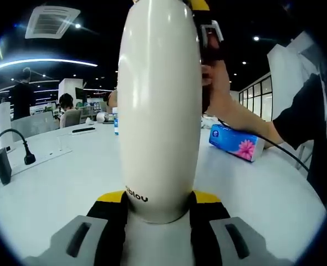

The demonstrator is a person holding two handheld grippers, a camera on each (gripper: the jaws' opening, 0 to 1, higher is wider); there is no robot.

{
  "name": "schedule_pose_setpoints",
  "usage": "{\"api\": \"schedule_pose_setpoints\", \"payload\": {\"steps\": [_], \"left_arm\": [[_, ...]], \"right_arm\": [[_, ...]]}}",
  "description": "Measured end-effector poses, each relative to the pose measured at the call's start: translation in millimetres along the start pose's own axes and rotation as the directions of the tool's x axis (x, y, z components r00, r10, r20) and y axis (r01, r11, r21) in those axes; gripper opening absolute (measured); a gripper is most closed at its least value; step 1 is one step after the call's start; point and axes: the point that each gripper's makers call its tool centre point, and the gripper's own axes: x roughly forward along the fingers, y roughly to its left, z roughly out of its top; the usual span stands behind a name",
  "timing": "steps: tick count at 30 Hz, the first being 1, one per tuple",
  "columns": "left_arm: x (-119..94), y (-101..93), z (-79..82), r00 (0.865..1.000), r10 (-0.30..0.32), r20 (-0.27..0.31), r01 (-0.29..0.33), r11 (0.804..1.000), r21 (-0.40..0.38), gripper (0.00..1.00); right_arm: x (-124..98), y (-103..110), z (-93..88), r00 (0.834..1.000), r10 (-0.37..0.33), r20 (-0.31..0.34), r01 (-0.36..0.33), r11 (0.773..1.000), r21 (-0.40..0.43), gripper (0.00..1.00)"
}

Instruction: Grasp the water cup twist off the cup lid place the cup lid on the table

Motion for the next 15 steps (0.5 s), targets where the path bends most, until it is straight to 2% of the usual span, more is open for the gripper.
{"api": "schedule_pose_setpoints", "payload": {"steps": [6,11,15], "left_arm": [[1,1.5,0.1,1.0,-0.001,0.0,0.001,1.0,0.0,0.46],[1,2.3,1.2,1.0,-0.001,0.003,0.001,1.0,0.002,0.46],[2,2.8,-1.3,1.0,-0.003,-0.001,0.003,1.0,0.0,0.46]], "right_arm": [[0,3,-5.3,1.0,-0.001,-0.019,0.002,1.0,0.017,0.45],[2,7,-12.6,0.999,0.005,-0.052,-0.005,1.0,-0.004,0.5],[1,7,-11.2,0.999,0.008,-0.05,-0.009,1.0,-0.014,0.5]]}}
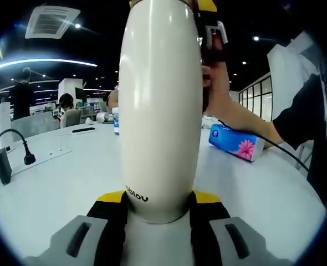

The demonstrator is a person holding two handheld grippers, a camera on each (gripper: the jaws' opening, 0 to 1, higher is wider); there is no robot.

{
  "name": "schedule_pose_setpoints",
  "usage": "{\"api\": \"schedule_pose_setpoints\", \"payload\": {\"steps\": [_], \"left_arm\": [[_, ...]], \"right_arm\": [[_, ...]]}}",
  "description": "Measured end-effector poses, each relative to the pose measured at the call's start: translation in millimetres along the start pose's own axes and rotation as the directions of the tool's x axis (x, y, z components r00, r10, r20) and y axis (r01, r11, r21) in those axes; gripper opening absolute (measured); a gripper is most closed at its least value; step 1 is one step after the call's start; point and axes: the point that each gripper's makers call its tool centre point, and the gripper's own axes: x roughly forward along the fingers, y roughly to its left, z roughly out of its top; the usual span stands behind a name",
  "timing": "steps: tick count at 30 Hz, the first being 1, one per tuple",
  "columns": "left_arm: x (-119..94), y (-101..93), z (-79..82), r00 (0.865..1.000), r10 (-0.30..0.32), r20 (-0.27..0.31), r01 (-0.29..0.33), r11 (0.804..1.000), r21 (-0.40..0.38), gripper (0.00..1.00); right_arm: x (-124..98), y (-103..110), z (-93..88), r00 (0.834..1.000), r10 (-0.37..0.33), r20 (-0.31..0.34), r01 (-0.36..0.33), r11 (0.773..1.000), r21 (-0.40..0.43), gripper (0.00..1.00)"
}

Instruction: Grasp the water cup twist off the cup lid place the cup lid on the table

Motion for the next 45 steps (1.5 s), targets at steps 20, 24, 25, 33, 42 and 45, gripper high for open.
{"api": "schedule_pose_setpoints", "payload": {"steps": [20,24,25,33,42,45], "left_arm": [[2,0.8,-0.5,1.0,-0.001,0.001,0.001,1.0,0.001,0.46],[2,0.4,0.0,1.0,-0.001,0.002,0.001,1.0,0.001,0.46],[2,0.7,0.3,1.0,-0.001,0.002,0.001,1.0,0.001,0.46],[0,-1.8,1.4,1.0,0.0,0.002,0.0,1.0,0.002,0.46],[-2,-5.1,2.1,1.0,0.0,0.002,0.0,1.0,0.002,0.46],[-2,-5.9,2.3,1.0,-0.001,0.003,0.001,1.0,0.002,0.46]], "right_arm": [[-2,-6,-20.0,0.99,-0.01,-0.142,-0.011,0.989,-0.146,0.57],[-2,-10,-27.2,0.983,-0.021,-0.182,-0.01,0.986,-0.166,0.55],[-2,-9,-26.8,0.982,-0.019,-0.189,-0.012,0.987,-0.16,0.54],[-1,-6,-31.5,0.974,-0.007,-0.225,-0.027,0.989,-0.147,0.5],[2,-4,-32.7,0.968,-0.036,-0.249,-0.003,0.988,-0.153,0.48],[3,-4,-28.2,0.97,-0.042,-0.24,0.002,0.986,-0.165,0.48]]}}
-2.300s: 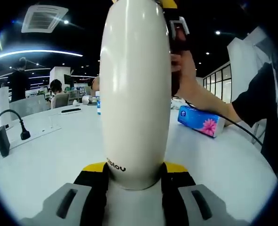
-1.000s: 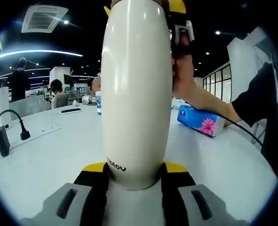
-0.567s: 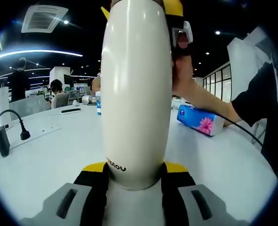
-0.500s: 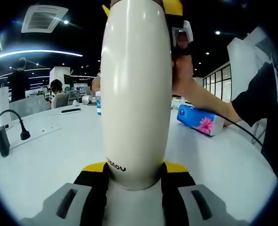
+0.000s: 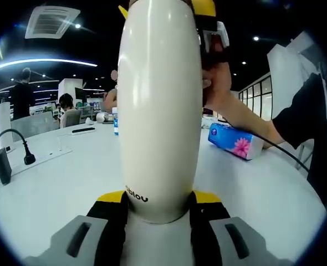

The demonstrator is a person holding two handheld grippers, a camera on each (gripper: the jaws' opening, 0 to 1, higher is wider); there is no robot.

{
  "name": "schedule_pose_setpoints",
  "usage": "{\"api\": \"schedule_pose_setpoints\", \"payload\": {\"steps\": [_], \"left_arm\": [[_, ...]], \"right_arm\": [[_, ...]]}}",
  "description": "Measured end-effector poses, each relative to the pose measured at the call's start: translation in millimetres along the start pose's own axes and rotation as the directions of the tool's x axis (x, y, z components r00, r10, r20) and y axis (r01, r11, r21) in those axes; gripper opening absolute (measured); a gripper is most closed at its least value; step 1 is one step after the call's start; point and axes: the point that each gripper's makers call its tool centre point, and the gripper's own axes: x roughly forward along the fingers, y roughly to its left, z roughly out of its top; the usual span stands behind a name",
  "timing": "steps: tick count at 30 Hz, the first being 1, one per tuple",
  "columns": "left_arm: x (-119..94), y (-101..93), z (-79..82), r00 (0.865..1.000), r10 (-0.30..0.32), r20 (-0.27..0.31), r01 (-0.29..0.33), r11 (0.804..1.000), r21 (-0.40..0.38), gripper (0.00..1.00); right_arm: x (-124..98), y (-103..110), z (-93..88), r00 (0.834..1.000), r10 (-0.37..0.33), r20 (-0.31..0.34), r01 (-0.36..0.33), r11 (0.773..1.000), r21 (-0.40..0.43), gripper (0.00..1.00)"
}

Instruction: Grasp the water cup twist off the cup lid place the cup lid on the table

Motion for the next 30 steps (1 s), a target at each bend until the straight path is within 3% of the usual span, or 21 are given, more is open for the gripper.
{"api": "schedule_pose_setpoints", "payload": {"steps": [4,22,25,30], "left_arm": [[0,-0.9,0.0,1.0,-0.001,-0.001,0.001,1.0,-0.001,0.46],[0,0.6,0.2,1.0,-0.001,-0.001,0.001,1.0,-0.001,0.46],[0,1.0,0.3,1.0,0.0,-0.001,0.0,1.0,-0.001,0.46],[1,1.7,0.4,1.0,0.0,-0.001,0.0,1.0,-0.002,0.46]], "right_arm": [[-3,-2,12.0,0.999,0.0,0.049,-0.002,0.999,0.036,0.48],[-3,-3,24.9,0.995,-0.036,0.095,0.036,0.999,0.003,0.48],[-4,-6,33.4,0.991,-0.049,0.122,0.047,0.999,0.012,0.48],[-4,-16,31.9,0.99,-0.081,0.118,0.08,0.997,0.016,0.48]]}}
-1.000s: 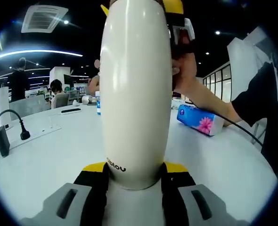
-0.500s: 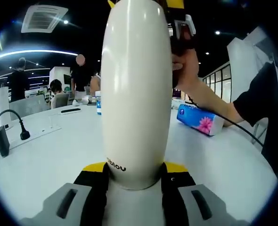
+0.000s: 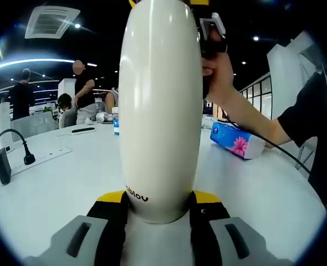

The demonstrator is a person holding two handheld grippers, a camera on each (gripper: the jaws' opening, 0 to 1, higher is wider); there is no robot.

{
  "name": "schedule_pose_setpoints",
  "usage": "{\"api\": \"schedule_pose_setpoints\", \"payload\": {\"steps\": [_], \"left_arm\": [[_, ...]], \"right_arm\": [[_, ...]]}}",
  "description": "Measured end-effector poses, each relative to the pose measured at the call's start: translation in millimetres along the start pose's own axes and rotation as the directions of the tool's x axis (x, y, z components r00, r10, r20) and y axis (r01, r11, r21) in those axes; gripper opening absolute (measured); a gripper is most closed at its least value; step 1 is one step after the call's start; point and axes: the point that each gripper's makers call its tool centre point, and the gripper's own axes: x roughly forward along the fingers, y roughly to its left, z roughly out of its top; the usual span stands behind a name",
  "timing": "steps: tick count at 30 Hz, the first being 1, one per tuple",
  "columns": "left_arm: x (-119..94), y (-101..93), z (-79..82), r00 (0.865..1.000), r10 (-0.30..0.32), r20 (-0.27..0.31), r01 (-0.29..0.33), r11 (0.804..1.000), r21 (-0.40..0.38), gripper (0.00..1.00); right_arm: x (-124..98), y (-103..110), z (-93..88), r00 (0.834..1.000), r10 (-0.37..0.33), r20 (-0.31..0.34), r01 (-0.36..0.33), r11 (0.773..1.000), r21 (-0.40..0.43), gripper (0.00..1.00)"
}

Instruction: Grasp the water cup twist off the cup lid place the cup lid on the table

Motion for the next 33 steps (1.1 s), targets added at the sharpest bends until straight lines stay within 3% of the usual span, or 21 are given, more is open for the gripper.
{"api": "schedule_pose_setpoints", "payload": {"steps": [13,20,26,33], "left_arm": [[0,1.5,-0.1,1.0,0.001,0.001,-0.001,1.0,0.0,0.46],[-1,1.3,-0.6,1.0,0.001,0.0,-0.001,1.0,0.0,0.46],[-1,1.2,-1.0,1.0,0.001,0.0,-0.001,1.0,0.0,0.46],[-1,0.9,-1.1,1.0,0.002,0.0,-0.002,1.0,0.0,0.46]], "right_arm": [[-4,-22,9.5,0.997,-0.069,0.037,0.067,0.997,0.042,0.48],[-9,-45,1.6,0.99,-0.133,0.05,0.126,0.986,0.111,0.48],[-13,-54,16.0,0.983,-0.162,0.083,0.151,0.981,0.125,0.48],[-12,-58,32.4,0.981,-0.183,0.069,0.177,0.98,0.091,0.48]]}}
